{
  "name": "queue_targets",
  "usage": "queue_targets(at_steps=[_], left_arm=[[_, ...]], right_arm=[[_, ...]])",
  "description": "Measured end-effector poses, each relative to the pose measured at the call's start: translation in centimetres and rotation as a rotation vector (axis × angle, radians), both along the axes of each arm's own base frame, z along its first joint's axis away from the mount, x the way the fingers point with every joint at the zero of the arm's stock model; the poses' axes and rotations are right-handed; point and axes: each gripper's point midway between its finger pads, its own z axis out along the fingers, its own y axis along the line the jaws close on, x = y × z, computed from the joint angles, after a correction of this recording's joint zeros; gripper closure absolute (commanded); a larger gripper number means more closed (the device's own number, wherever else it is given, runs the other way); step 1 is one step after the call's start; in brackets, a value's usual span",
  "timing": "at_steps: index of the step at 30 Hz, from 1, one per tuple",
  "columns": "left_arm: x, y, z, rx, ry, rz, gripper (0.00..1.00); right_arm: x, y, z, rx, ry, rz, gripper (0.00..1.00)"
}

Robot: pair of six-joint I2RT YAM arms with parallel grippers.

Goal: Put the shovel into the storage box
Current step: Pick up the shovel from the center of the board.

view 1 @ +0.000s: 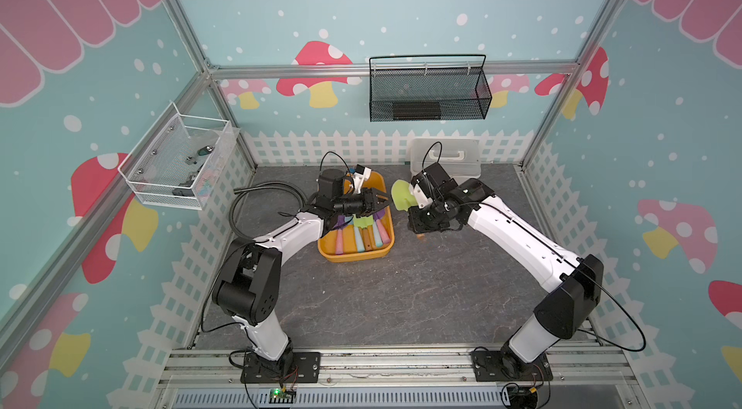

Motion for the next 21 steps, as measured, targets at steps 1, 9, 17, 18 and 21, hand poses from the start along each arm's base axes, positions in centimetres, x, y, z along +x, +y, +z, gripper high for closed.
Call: queue_targets(at_steps=[1, 9, 17, 18, 21], left_arm=[[0.0, 0.0, 0.0, -0.003, 0.000, 0.001, 0.58], [-0.5, 0.4, -0.5, 0.000, 0.010, 0.007, 0.55], [-0.8, 1.8, 0.9, -0.004, -0.028, 0.029, 0.52], [-0.8, 1.8, 1.2, -0.006, -0.034, 0.030, 0.52], [-0.9, 1.9, 1.9, -0.012, -0.049, 0.031, 0.52]], right_arm=[[0.0, 0.0, 0.0, -0.001, -0.002, -0.001, 1.00], [0.1, -0.2, -0.1, -0.009, -0.004, -0.004, 1.00], [0.0, -0.5, -0.5, -0.029, -0.001, -0.010, 1.00], [0.0, -0.6, -0.5, -0.032, 0.001, -0.010, 1.00], [0.0, -0.6, -0.6, -0.033, 0.001, -0.011, 1.00]])
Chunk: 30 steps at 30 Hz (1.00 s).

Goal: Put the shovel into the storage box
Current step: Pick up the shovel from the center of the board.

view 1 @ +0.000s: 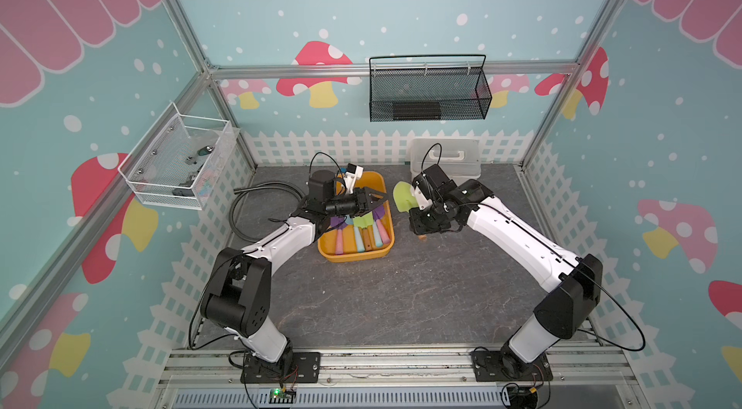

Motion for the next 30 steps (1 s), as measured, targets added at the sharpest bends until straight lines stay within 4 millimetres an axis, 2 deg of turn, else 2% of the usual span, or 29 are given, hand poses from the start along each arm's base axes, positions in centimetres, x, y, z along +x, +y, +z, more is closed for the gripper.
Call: queue_targets(at_steps=[7, 14, 19, 26, 30], left_arm=[[-0.3, -0.9, 0.0, -0.009, 0.000, -0.018, 0.52], [0.1, -2.6, -0.9, -0.030, 0.027, -0.039, 0.55], [0.7, -3.4, -1.2, -0.047, 0.034, -0.045, 0.74], [1.4, -3.8, -0.5, -0.083, 0.036, -0.039, 0.99], [1.5, -4.0, 0.0, -0.105, 0.054, -0.034, 1.00]], right_arm=[[-0.1, 0.1, 0.0, 0.005, 0.004, 0.003, 1.00], [-0.2, 0.2, 0.0, 0.011, 0.009, 0.007, 1.00], [-0.3, 0.3, 0.0, 0.016, 0.012, 0.011, 1.00], [-0.5, 0.7, -0.1, 0.012, 0.010, 0.020, 1.00], [-0.3, 0.6, -0.1, 0.006, 0.000, 0.015, 0.96]])
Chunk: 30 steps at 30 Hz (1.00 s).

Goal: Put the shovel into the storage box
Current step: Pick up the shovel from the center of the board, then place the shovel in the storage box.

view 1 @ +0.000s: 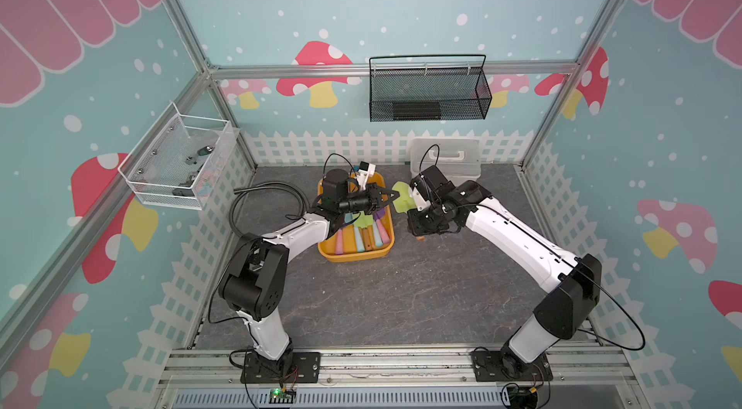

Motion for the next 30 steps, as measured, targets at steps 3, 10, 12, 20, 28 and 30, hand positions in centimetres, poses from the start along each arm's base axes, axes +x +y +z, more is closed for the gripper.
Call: queue_targets(at_steps=[3, 10, 12, 20, 28, 30], left_arm=[[0.1, 0.0, 0.0, -0.005, 0.003, 0.002, 1.00], [0.0, -0.2, 0.3, -0.007, -0.016, -0.004, 1.00], [0.0, -0.2, 0.2, -0.004, -0.022, -0.005, 1.00], [0.6, 0.7, -0.1, 0.055, -0.044, -0.004, 1.00], [4.5, 9.2, -2.4, 0.215, -0.012, 0.122, 1.00], [5.2, 11.4, -3.5, 0.252, 0.016, 0.152, 1.00]], right_arm=[[0.1, 0.0, 0.0, -0.002, -0.005, -0.001, 0.84], [0.1, 0.1, 0.1, -0.007, -0.018, 0.012, 0.58], [0.1, 0.2, 0.1, -0.009, -0.019, 0.017, 0.55], [0.0, 0.0, 0.8, -0.003, -0.036, 0.021, 0.53], [-1.6, -4.0, 6.4, 0.009, -0.225, -0.045, 0.50], [-2.3, -5.4, 6.6, -0.006, -0.250, -0.067, 0.50]])
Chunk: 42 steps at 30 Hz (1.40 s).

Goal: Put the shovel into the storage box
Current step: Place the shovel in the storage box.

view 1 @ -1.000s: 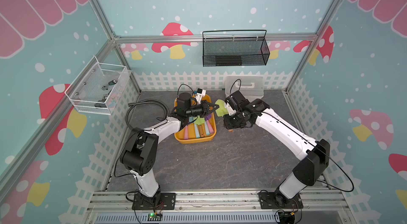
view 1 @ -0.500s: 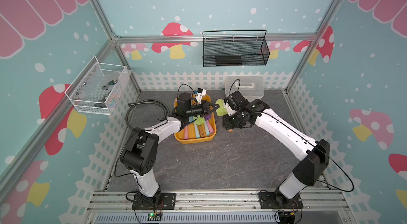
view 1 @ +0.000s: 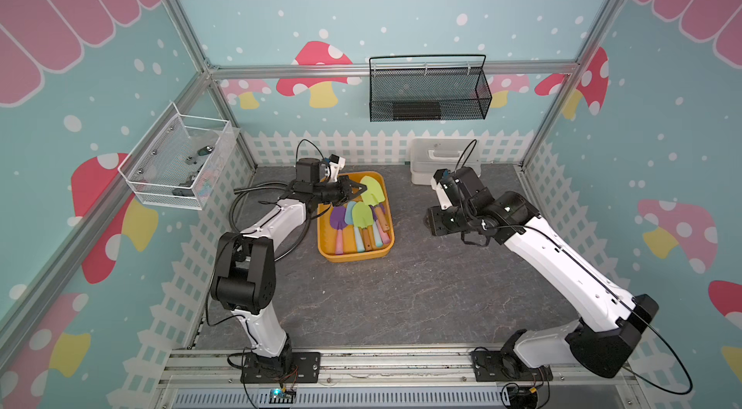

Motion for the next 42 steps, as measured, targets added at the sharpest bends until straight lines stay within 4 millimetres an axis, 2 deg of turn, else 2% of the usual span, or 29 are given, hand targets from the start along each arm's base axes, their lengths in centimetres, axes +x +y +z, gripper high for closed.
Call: queue_targets(at_steps=[4, 8, 11, 18, 28, 31, 36, 42], left_arm=[[0.7, 1.8, -2.4, 0.072, 0.059, 0.005, 1.00], [0.8, 2.3, -5.1, 0.153, 0.119, -0.014, 1.00], [0.7, 2.5, -6.9, 0.196, 0.161, -0.028, 1.00], [0.5, 2.8, -10.0, 0.237, 0.231, -0.053, 1.00], [1.1, 2.7, -13.1, 0.243, 0.299, -0.064, 1.00], [1.2, 2.7, -13.7, 0.243, 0.310, -0.064, 0.94], [1.5, 2.7, -14.0, 0.241, 0.319, -0.062, 0.76], [1.4, 2.7, -14.2, 0.242, 0.325, -0.062, 0.68]], right_arm=[[-0.8, -1.5, -1.7, -0.046, 0.017, -0.028, 0.50], [-1.4, -2.6, -3.8, -0.091, 0.056, -0.051, 0.50], [-1.9, -3.5, -4.5, -0.107, 0.065, -0.068, 0.50], [-2.8, -4.8, -4.9, -0.109, 0.065, -0.090, 0.50], [-3.1, -4.9, -5.3, -0.109, 0.074, -0.099, 0.50], [-3.1, -5.0, -5.4, -0.109, 0.075, -0.100, 0.50], [-3.2, -5.0, -5.7, -0.115, 0.082, -0.100, 0.50], [-3.1, -5.1, -5.7, -0.115, 0.084, -0.104, 0.50]])
